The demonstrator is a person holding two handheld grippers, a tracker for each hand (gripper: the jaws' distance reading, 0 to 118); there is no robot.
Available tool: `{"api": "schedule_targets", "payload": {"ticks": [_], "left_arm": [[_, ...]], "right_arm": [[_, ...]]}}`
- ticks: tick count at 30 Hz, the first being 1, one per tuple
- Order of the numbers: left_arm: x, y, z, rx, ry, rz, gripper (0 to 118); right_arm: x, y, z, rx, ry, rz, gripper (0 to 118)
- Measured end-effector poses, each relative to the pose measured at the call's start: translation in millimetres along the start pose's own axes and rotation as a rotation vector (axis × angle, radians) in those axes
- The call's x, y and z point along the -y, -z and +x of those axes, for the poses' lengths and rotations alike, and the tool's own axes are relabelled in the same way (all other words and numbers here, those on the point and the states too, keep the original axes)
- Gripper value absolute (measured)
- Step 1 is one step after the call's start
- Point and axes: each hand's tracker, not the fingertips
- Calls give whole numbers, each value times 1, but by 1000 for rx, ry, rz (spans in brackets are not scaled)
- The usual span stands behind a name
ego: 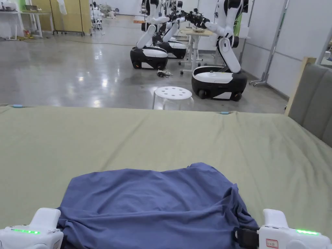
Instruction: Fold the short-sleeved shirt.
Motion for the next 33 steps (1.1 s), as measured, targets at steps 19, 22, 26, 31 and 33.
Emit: {"api": "schedule_targets", "payload": {"ticks": [19, 22, 26, 31, 33], "left_arm": [[0, -160, -39, 83, 14, 163, 1], [36, -168, -42, 88, 2, 114, 1], [94, -133, -38, 145, -100, -11, 1], [115, -129, -40, 118, -197, 11, 31], [109, -157, -38, 63, -167, 113, 112]], "right_arm": [[-3, -177, -11, -86, -41, 142, 11], [27, -177, -9, -85, -47, 99, 11], [83, -134, 0, -30, -22, -20, 11], [105, -125, 12, -68, 77, 32, 67], [98, -146, 8, -93, 78, 88, 95]]}}
